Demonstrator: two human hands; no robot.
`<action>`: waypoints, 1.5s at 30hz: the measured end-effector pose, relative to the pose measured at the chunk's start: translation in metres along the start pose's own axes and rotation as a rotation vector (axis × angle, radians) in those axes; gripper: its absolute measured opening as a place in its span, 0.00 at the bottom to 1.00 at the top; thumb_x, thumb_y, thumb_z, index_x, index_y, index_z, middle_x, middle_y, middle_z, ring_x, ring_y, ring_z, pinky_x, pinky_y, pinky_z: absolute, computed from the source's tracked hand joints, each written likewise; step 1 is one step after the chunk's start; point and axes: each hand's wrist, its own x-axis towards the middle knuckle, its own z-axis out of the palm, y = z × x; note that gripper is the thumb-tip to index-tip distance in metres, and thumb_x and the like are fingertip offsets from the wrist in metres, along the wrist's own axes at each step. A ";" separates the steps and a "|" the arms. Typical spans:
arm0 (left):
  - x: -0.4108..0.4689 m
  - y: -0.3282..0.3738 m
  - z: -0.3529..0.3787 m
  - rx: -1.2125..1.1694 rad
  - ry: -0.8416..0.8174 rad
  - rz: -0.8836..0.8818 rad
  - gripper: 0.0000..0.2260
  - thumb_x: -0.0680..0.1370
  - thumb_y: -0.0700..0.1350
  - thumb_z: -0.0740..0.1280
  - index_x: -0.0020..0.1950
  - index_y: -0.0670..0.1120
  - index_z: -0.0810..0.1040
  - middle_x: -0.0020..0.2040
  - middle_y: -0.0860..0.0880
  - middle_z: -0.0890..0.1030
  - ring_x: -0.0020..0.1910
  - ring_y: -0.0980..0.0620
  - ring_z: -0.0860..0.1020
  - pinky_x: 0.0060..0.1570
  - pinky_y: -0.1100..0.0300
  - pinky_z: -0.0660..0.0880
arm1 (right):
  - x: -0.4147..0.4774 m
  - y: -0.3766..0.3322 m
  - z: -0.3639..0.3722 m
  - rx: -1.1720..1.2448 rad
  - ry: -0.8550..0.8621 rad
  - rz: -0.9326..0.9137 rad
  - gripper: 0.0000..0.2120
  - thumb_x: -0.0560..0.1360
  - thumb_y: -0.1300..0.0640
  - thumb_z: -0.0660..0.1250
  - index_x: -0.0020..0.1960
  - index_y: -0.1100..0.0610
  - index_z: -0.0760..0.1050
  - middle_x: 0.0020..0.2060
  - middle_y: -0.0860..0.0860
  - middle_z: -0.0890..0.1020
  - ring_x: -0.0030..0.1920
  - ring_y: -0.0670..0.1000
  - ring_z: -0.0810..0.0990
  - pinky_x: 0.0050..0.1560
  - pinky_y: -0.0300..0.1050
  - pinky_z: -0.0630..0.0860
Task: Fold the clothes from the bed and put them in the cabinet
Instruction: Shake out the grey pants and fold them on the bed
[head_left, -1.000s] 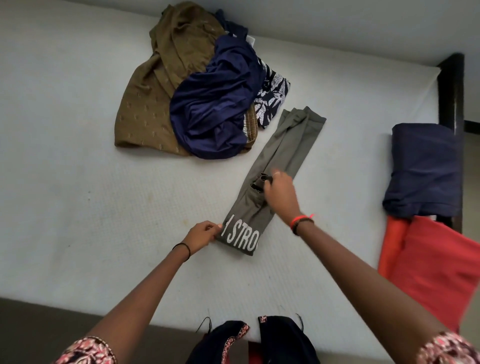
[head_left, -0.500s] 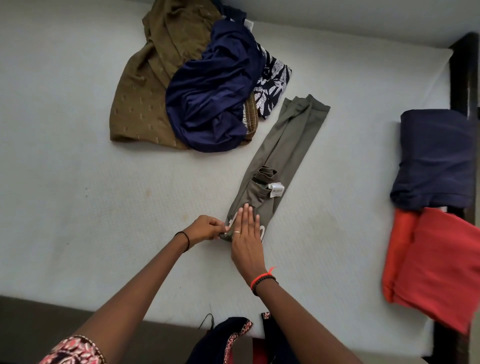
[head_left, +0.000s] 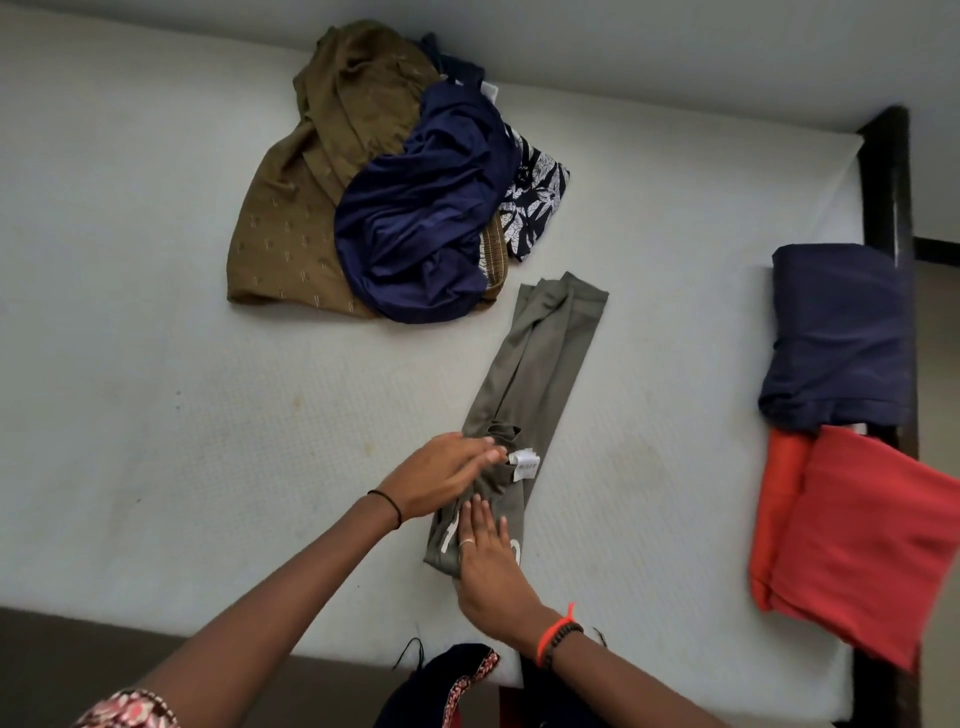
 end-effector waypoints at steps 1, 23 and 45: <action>0.001 0.001 0.005 0.046 -0.084 0.014 0.23 0.81 0.58 0.48 0.66 0.52 0.75 0.67 0.53 0.74 0.67 0.57 0.70 0.70 0.61 0.58 | -0.009 -0.004 -0.005 0.047 -0.051 -0.017 0.33 0.77 0.65 0.53 0.75 0.67 0.37 0.75 0.63 0.39 0.76 0.59 0.36 0.71 0.49 0.31; 0.031 -0.033 0.028 -0.052 0.117 -0.478 0.20 0.80 0.60 0.56 0.31 0.51 0.63 0.29 0.54 0.69 0.36 0.52 0.71 0.48 0.56 0.61 | 0.150 0.133 -0.246 0.604 -0.060 0.249 0.11 0.75 0.66 0.64 0.57 0.64 0.75 0.50 0.58 0.78 0.51 0.54 0.76 0.46 0.40 0.76; 0.128 -0.006 -0.002 -0.625 0.056 -0.586 0.38 0.68 0.68 0.67 0.70 0.47 0.65 0.63 0.48 0.74 0.60 0.47 0.74 0.62 0.51 0.72 | 0.106 0.118 -0.099 1.470 0.416 0.639 0.21 0.66 0.46 0.76 0.47 0.63 0.79 0.46 0.55 0.83 0.46 0.51 0.81 0.44 0.44 0.79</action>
